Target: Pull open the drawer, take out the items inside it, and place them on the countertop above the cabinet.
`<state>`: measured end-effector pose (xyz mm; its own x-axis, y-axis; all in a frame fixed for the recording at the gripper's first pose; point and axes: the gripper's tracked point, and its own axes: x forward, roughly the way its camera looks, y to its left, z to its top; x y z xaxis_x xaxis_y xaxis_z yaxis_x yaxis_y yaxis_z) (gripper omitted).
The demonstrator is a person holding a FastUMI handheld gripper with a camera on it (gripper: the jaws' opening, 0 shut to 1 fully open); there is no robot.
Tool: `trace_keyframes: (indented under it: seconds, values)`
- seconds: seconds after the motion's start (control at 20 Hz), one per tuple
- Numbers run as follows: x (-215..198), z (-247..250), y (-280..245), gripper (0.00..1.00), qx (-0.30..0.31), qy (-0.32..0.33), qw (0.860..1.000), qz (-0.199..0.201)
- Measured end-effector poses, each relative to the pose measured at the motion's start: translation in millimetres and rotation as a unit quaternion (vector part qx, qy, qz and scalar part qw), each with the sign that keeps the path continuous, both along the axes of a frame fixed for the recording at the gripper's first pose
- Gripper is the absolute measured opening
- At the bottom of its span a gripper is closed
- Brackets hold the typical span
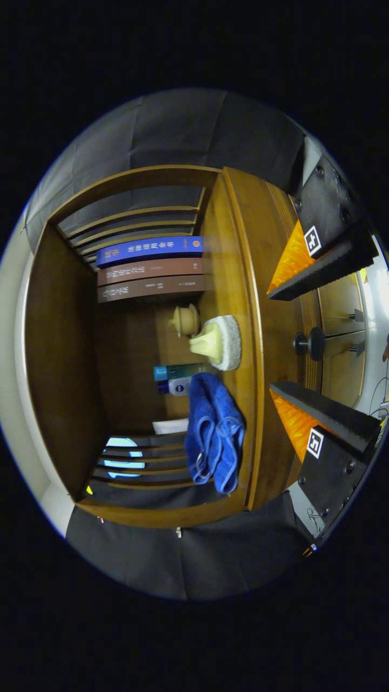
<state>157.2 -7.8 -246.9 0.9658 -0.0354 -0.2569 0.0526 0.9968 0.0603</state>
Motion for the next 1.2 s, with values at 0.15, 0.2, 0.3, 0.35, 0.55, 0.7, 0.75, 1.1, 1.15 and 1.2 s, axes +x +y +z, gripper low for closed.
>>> trace_keyframes:
  seconds: [0.15, 0.2, 0.3, 0.35, 0.55, 0.7, 0.75, 1.1, 1.15, 1.2]
  values:
    - [-11.0, 50.2, -2.5, 0.99, -0.017, -0.023, 1.0, 0.007]
    - [-13.9, 69.6, -2.4, 0.99, -0.022, -0.033, 0.999, 0.01]
    - [-24.2, 113.9, 3.3, 0.99, -0.023, -0.063, 0.997, 0.027]
    - [-27.3, 140.0, 5.0, 0.99, -0.023, -0.078, 0.996, 0.03]
    - [-42.5, 224.7, -1.8, 0.99, -0.031, -0.095, 0.995, 0.015]
    - [-60.4, 264.9, 6.6, 0.99, -0.036, -0.094, 0.995, 0.02]
    - [-66.6, 273.1, 10.1, 0.99, -0.038, -0.089, 0.995, 0.024]
    - [-111.7, 311.5, 19.8, 0.99, -0.03, -0.1, 0.994, 0.027]
    - [-116.5, 313.1, 20.4, 0.99, -0.029, -0.1, 0.994, 0.027]
    - [-121.3, 315.7, 20.1, 0.99, -0.029, -0.102, 0.994, 0.026]
